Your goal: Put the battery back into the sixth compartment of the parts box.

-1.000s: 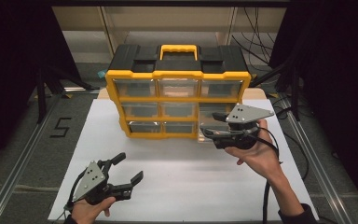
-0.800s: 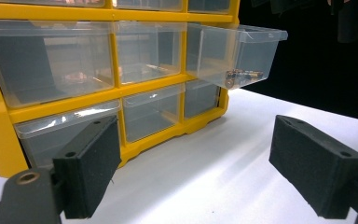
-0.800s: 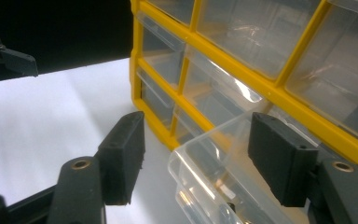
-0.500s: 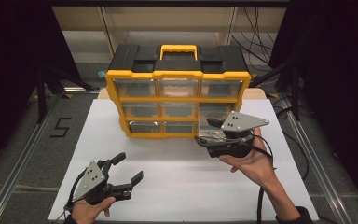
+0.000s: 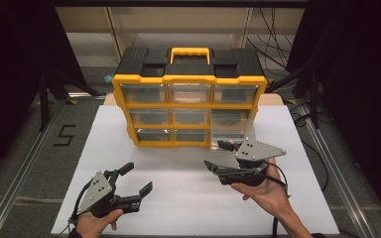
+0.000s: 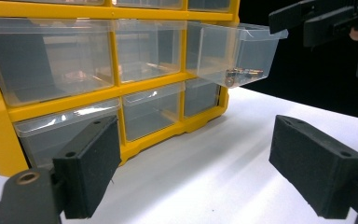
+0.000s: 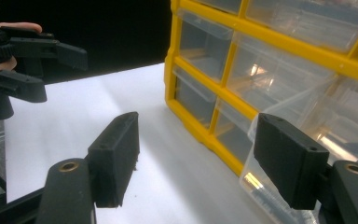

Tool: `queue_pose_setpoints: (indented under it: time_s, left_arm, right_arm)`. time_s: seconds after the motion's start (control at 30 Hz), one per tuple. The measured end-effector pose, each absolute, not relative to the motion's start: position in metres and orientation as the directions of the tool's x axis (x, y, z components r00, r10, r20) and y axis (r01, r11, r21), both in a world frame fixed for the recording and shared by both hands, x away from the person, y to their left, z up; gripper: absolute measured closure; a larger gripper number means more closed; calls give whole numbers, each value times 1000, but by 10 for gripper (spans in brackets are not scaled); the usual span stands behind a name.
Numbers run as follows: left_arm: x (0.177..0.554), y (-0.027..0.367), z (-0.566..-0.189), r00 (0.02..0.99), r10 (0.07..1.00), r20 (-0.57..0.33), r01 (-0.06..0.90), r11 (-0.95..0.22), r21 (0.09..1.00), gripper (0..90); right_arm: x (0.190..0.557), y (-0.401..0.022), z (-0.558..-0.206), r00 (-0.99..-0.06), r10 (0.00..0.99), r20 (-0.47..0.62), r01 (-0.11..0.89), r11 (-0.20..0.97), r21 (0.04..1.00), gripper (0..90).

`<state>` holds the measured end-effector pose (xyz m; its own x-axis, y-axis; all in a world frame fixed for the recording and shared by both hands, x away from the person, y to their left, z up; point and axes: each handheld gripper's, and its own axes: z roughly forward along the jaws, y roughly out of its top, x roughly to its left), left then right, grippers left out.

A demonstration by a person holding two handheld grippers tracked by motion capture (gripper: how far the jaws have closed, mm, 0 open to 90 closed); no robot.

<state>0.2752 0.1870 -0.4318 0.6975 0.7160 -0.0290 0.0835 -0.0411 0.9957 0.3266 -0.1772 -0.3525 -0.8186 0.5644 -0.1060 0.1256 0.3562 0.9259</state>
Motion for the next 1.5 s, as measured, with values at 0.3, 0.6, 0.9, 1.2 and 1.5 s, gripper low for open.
queue_pose_setpoints:
  time_s: [0.3,0.6,0.9,1.2,1.5]
  left_arm:
    - [275,188,-432,696,718,-29,83,-41,996,156]
    - [275,187,-432,695,718,-25,82,-45,996,155]
    - [275,187,-432,696,718,-25,82,-45,996,156]
    - [275,187,-432,696,718,-27,84,-44,996,156]
    - [275,186,-433,698,716,-21,87,-55,995,156]
  right_arm:
    - [320,-179,-366,-819,567,-89,122,324,938,314]
    - [315,-181,-379,-823,564,-64,143,314,939,308]
    - [311,-187,-388,-818,572,-51,156,307,939,294]
    - [307,-193,-397,-802,596,-38,185,308,933,267]
    - [304,-201,-404,-786,619,6,225,277,934,247]
